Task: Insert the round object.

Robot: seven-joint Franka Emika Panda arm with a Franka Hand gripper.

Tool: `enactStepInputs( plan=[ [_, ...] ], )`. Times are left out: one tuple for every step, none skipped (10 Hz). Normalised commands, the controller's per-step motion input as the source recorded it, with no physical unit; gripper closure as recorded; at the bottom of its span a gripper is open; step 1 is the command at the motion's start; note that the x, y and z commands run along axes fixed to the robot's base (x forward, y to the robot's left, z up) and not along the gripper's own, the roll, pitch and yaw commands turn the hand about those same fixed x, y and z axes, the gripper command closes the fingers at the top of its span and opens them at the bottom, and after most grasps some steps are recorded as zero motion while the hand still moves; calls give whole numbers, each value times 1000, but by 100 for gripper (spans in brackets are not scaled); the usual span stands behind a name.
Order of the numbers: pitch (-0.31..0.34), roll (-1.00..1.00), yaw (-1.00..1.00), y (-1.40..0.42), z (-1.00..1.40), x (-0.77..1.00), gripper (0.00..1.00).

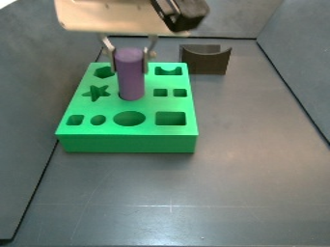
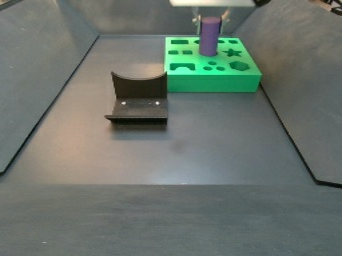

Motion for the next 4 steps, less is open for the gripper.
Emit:
enactStepInputs(
  plan=[
    [-294, -3, 0, 0, -800, 20, 100],
    [-357, -29, 0, -29, -674, -9, 100],
    [-437, -434, 0, 20, -517, -46, 100],
    [0, -223, -6, 86, 0, 0, 100]
  ],
)
